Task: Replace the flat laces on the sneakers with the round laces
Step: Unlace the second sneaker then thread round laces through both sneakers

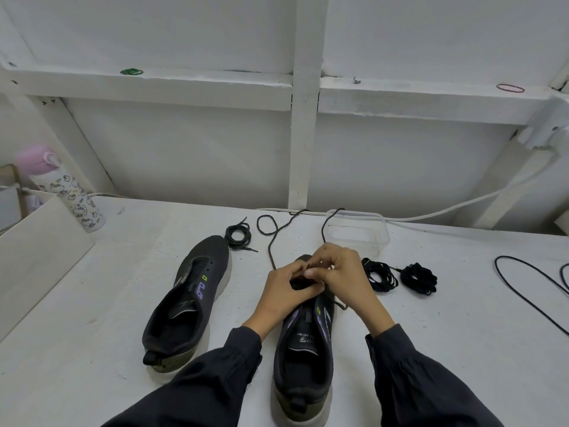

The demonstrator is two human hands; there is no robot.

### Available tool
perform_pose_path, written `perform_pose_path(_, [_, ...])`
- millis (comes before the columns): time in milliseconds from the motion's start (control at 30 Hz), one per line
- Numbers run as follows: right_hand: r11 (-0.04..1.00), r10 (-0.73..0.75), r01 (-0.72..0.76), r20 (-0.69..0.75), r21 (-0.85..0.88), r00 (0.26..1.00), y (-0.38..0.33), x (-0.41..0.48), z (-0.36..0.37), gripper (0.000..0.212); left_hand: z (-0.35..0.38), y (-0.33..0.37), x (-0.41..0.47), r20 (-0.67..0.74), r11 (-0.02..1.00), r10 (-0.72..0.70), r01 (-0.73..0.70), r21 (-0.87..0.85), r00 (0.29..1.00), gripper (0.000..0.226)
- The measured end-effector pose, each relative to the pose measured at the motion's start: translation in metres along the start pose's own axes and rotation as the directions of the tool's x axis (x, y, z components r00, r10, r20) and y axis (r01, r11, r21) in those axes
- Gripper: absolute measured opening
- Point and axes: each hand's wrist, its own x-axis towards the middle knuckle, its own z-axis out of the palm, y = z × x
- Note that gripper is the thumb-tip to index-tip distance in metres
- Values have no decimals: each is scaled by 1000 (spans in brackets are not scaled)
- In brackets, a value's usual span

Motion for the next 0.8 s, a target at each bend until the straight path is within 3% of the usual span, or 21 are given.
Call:
perform_pose_path(133, [974, 13, -7, -25, 227, 1000, -20, 11, -12, 17, 1, -1, 0, 13, 1000, 2, -2, 27, 1000, 21])
perform_pose_path(300, [910, -102, 131, -94, 394, 990, -69, 36, -38, 23, 2, -4, 0, -6, 1000, -24, 24, 14, 1000, 16])
perform_pose_path(433, [817, -90, 229, -275, 529, 957, -94, 68, -56, 15, 1, -6, 1, 11, 999, -49, 49, 9, 999, 17])
perform_pose_path(567, [817, 22, 121, -241, 563, 970, -81, 80, -48, 12, -1, -6, 2, 35, 998, -58, 58, -3, 998, 8])
perform_pose_path(633, [866, 113, -35, -128, 499, 985, -64, 77, -45, 24, -1, -4, 2, 49, 998, -59, 59, -16, 997, 6])
perform_pose_path(700, [932, 220, -208, -9, 297, 975, -44, 68, -49, 47, -1, -3, 2, 45, 999, -49, 49, 3, 998, 7])
perform_pose_path(800, [929, 369, -354, 188, -111, 910, -18, 45, -51, 39, 1, -4, 2, 34, 999, -45, 44, 11, 998, 6])
